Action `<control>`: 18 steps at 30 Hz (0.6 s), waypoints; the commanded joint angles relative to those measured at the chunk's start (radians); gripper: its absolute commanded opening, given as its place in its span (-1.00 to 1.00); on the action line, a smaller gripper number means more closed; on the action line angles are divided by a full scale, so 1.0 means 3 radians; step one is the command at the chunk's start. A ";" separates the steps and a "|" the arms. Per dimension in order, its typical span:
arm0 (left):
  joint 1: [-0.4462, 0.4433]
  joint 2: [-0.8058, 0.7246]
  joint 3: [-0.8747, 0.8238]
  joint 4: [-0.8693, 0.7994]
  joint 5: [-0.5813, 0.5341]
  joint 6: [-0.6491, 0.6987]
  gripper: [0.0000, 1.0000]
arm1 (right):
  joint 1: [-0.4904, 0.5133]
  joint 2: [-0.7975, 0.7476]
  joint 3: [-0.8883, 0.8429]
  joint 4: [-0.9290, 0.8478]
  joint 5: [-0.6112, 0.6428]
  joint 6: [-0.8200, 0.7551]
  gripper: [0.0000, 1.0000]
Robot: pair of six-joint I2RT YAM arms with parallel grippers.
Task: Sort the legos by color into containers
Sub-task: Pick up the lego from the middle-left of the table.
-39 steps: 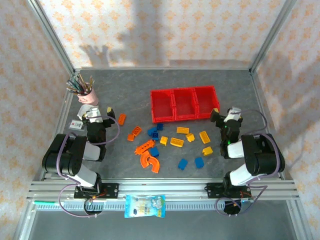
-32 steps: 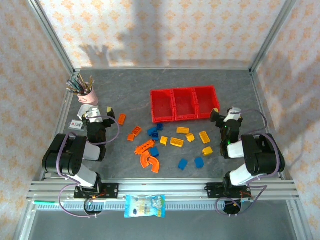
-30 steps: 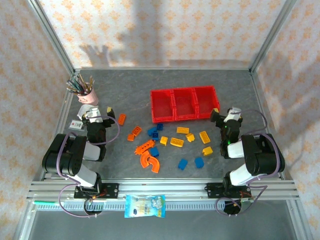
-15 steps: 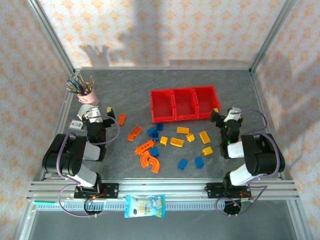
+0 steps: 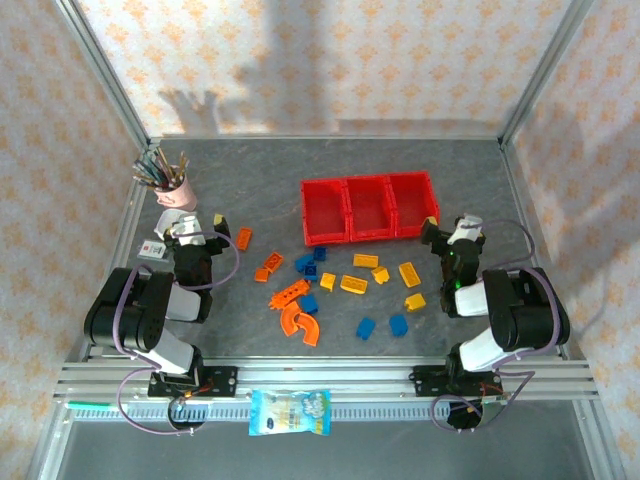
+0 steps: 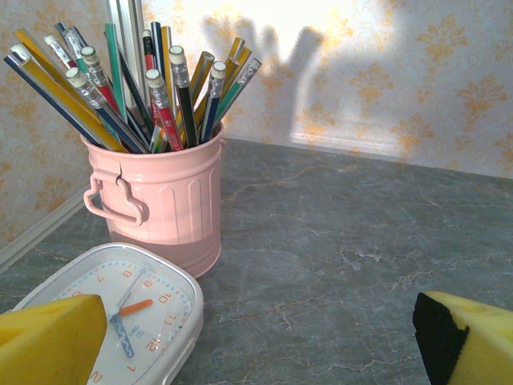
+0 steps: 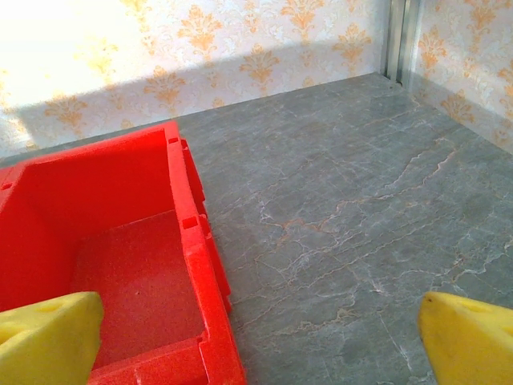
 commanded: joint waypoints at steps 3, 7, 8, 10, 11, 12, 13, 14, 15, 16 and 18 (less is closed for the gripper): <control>0.0022 -0.0323 -0.0082 -0.0039 -0.0078 -0.0038 0.99 | 0.0000 -0.0282 0.0122 -0.0210 0.0124 0.0025 1.00; 0.0022 -0.0720 -0.0099 -0.0333 -0.0105 -0.0061 0.99 | 0.0000 -0.0592 0.0184 -0.0605 0.0265 0.0140 1.00; 0.0024 -0.0823 -0.0081 -0.0449 -0.0118 -0.0076 0.99 | 0.0000 -0.0673 0.0224 -0.0750 0.0308 0.0192 1.00; 0.0027 -0.1066 -0.0001 -0.0759 -0.0177 -0.0188 0.99 | -0.0008 -0.0873 0.0321 -0.1046 0.0314 0.0324 1.00; 0.0027 -0.1165 0.0043 -0.0897 -0.0191 -0.0248 0.99 | -0.0010 -0.0951 0.0358 -0.1167 0.0290 0.0388 1.00; 0.0027 -0.1273 0.0096 -0.1054 -0.0192 -0.0315 0.99 | -0.0010 -0.1044 0.0403 -0.1292 0.0267 0.0487 1.00; 0.0027 -0.1371 0.0146 -0.1194 -0.0182 -0.0395 0.99 | -0.0010 -0.1095 0.0445 -0.1418 0.0252 0.0611 1.00; 0.0027 -0.1445 0.0189 -0.1310 -0.0188 -0.0496 0.99 | -0.0010 -0.1190 0.0489 -0.1547 0.0246 0.0751 1.00; 0.0027 -0.1522 0.0224 -0.1432 -0.0229 -0.0695 0.99 | -0.0010 -0.1256 0.0552 -0.1724 0.0257 0.0944 1.00; 0.0032 -0.1596 0.0249 -0.1560 -0.0279 -0.0900 0.99 | -0.0010 -0.1292 0.0616 -0.1935 0.0267 0.1170 1.00; 0.0035 -0.1704 0.0203 -0.1574 -0.0241 -0.1081 0.99 | -0.0010 -0.1316 0.0739 -0.2281 0.0084 0.1422 1.00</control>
